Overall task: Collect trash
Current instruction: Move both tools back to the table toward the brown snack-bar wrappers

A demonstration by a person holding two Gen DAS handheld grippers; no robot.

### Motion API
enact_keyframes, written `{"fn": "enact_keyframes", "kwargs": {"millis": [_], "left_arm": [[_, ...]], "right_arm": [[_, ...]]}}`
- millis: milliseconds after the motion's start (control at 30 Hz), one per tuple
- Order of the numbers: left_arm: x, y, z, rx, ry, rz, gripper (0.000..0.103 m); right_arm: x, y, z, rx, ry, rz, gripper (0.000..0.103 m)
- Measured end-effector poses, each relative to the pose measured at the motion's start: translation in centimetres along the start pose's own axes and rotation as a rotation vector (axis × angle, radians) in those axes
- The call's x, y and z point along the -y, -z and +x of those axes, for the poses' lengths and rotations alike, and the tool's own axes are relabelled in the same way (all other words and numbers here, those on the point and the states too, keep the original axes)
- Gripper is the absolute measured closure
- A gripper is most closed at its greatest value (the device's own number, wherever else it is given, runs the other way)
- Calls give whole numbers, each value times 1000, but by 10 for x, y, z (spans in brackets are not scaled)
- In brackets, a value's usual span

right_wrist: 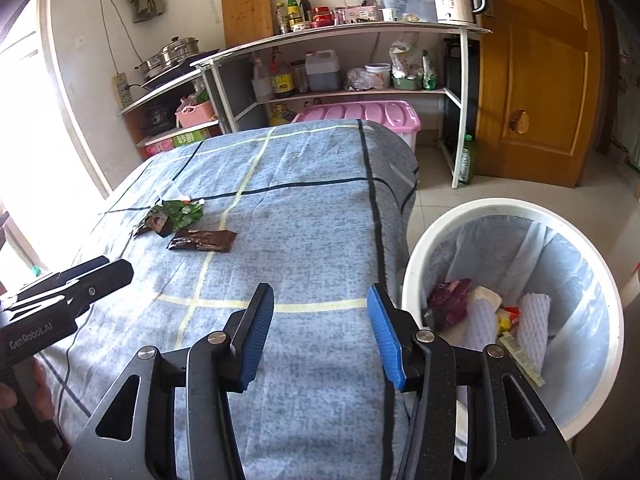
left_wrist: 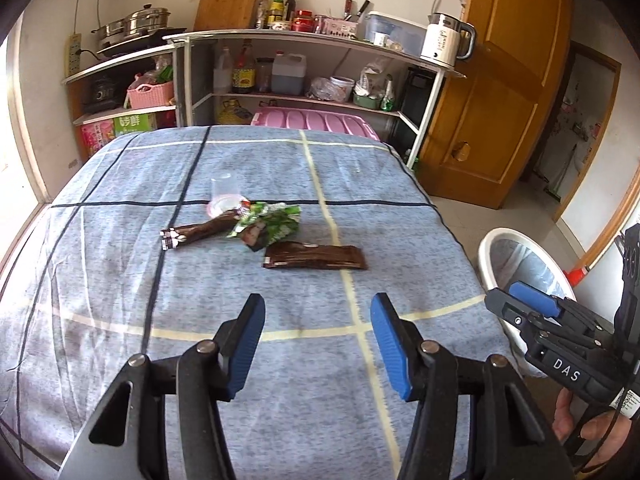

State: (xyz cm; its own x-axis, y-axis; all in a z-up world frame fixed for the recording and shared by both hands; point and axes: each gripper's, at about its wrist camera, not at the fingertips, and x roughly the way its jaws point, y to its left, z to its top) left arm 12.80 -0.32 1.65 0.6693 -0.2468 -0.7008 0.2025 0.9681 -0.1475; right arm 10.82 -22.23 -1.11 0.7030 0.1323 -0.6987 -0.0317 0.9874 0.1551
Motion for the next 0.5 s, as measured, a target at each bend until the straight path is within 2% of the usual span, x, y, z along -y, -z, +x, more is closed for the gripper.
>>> {"fn": "enact_keyframes", "kwargs": {"millis": [167, 500], "left_arm": [[-34, -7, 2, 10, -28, -50, 43], [-73, -16, 21, -15, -97, -60, 41]], "right_arm": [[-19, -8, 19, -34, -42, -44, 53], [-59, -23, 61, -92, -115, -157, 52]]}}
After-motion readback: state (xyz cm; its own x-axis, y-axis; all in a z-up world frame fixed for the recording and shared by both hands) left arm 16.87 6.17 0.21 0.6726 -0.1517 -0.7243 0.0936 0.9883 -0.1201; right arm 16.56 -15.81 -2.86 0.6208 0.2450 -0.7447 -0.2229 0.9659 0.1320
